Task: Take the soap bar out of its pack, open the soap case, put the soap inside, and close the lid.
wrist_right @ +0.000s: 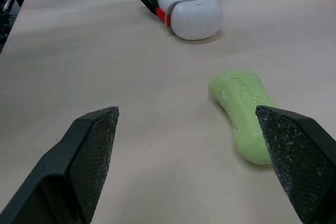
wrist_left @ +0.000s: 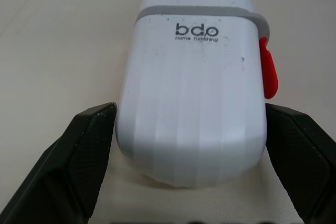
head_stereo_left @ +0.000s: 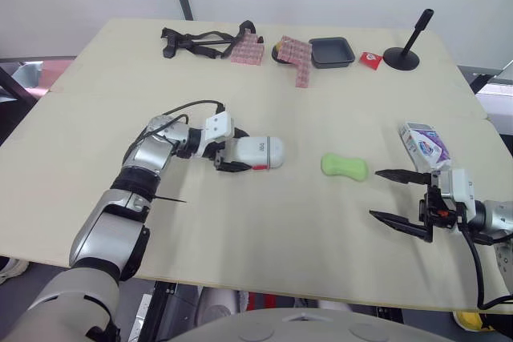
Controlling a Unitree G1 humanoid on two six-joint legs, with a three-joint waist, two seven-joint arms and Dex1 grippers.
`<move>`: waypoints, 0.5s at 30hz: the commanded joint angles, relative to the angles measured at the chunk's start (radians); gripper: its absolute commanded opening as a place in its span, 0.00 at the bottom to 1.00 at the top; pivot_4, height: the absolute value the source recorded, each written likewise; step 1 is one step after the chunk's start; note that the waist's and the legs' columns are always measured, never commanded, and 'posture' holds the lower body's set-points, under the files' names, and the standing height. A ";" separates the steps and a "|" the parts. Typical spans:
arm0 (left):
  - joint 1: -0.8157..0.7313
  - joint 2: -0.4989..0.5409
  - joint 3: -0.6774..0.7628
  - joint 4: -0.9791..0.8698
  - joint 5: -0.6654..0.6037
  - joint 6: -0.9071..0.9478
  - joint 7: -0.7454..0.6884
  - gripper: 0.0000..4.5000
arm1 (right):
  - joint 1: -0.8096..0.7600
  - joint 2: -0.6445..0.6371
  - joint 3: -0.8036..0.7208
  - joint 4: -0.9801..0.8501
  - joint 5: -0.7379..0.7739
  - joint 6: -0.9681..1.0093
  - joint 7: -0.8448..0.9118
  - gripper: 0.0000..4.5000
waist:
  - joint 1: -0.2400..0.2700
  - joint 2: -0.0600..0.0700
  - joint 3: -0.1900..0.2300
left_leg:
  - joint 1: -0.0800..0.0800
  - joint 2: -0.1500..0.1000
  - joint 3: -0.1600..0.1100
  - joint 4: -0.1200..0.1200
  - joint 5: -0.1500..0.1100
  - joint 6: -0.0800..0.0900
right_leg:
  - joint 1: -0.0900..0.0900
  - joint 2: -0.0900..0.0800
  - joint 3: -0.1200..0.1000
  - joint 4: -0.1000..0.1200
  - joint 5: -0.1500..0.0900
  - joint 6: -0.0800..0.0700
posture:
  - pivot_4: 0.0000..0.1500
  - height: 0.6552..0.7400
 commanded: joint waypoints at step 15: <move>-0.027 0.002 0.004 0.011 0.002 -0.044 -0.041 0.88 | -0.002 -0.020 -0.018 -0.003 0.001 -0.021 0.001 1.00 | 0.000 0.000 0.000 | 0.000 0.000 0.000 0.000 0.000 0.000 | 0.000 0.000 0.000 0.000 0.000 0.000 | 1.00 1.00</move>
